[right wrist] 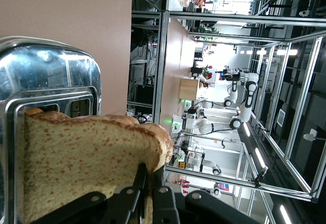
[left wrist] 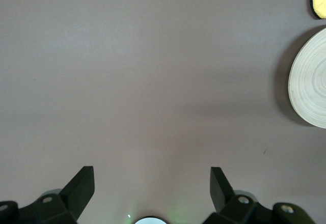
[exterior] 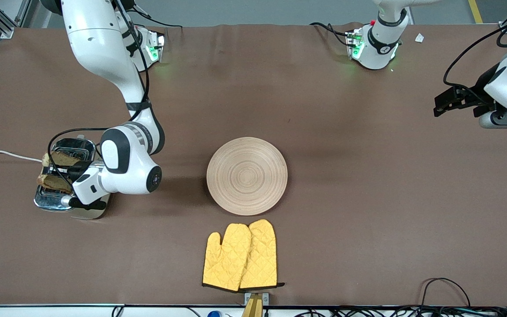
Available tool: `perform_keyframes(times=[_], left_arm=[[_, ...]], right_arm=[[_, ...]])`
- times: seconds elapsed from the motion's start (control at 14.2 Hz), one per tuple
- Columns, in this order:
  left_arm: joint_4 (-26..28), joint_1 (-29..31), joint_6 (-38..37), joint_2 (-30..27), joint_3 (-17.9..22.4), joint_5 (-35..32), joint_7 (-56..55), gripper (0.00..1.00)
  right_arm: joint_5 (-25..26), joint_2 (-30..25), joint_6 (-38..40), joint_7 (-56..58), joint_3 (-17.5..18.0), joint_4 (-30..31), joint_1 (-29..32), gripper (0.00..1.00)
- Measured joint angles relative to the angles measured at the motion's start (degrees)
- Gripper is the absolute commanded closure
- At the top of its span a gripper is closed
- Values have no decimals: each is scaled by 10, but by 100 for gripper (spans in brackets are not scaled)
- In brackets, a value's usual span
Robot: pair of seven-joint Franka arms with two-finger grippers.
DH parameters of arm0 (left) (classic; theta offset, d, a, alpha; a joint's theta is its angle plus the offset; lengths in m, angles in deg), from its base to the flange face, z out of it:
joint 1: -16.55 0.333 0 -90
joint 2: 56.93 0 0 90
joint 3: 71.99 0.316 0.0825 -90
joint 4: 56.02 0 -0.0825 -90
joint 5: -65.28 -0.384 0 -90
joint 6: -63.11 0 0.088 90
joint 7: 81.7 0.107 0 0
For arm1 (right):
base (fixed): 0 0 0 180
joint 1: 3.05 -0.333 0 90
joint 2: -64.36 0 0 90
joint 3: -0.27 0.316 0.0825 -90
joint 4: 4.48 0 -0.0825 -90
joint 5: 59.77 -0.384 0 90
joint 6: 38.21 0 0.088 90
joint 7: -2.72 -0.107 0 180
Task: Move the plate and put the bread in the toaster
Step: 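Lower the bread into the toaster slot with the right gripper, then open the right gripper and lift it away from the toaster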
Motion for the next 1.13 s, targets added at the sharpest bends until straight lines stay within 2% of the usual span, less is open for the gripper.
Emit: perform_keyframes(times=[0.07,0.14,0.28,0.49,0.7,0.84,1.13], left_arm=[[0,0,0,0,0,0,0,0],[0,0,0,0,0,0,0,0],[0,0,0,0,0,0,0,0],[0,0,0,0,0,0,0,0],[0,0,0,0,0,0,0,0],[0,1,0,0,0,0,0,0],[0,1,0,0,0,0,0,0]], right_arm=[[0,0,0,-3,0,0,0,93],[0,0,0,-4,1,0,0,81],[-1,0,0,-8,1,0,0,47],[-2,0,0,-16,2,0,0,23],[-5,0,0,-17,3,-1,-1,8],[-28,0,0,-17,4,-9,-8,1],[-146,-5,3,-19,1,-65,-17,0]])
